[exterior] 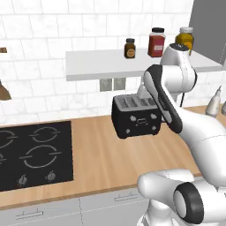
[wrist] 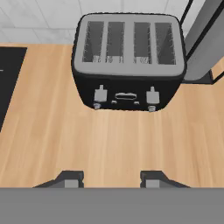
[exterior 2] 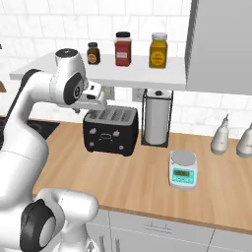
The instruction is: Take a straw from the drawer in front and place it inside the glass cup on the dining counter.
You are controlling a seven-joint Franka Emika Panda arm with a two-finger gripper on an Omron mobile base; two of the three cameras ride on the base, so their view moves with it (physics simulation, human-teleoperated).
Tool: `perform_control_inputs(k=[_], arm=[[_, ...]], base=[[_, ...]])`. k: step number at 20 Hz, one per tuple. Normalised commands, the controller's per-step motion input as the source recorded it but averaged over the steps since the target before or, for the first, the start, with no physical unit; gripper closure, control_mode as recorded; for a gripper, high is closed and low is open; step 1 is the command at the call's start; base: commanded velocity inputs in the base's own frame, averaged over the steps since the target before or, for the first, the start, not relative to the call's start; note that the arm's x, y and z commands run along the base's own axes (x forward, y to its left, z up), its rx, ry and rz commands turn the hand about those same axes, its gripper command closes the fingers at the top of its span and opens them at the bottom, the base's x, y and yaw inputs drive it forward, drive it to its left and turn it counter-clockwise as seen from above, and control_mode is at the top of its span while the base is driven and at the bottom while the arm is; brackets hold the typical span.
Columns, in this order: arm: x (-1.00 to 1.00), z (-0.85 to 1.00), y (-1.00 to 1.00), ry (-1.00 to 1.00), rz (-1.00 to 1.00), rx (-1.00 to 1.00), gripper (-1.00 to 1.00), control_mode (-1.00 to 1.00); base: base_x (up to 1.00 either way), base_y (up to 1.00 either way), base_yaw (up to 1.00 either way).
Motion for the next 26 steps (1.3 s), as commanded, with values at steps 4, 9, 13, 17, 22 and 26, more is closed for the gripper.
perform_control_inputs(k=[4, 9, 13, 17, 22, 26], arm=[[-0.01, 0.00, 0.01, 0.00, 0.00, 0.00, -1.00, 1.00], [0.00, 0.00, 0.00, 0.00, 0.00, 0.00, -1.00, 1.00], [0.00, 0.00, 0.00, 0.00, 0.00, 0.00, -1.00, 1.00], [0.00, 0.00, 0.00, 0.00, 0.00, 0.00, -1.00, 1.00], [0.00, 0.00, 0.00, 0.00, 0.00, 0.00, -1.00, 1.00], [0.00, 0.00, 0.00, 0.00, 0.00, 0.00, -1.00, 1.00]], base=[[-0.24, 0.00, 0.02], [-0.53, -0.22, 0.27], [-0.38, -0.47, 0.42], [-0.27, -0.63, 0.47], [-0.29, -0.66, 0.48], [-0.18, -0.57, 0.50]])
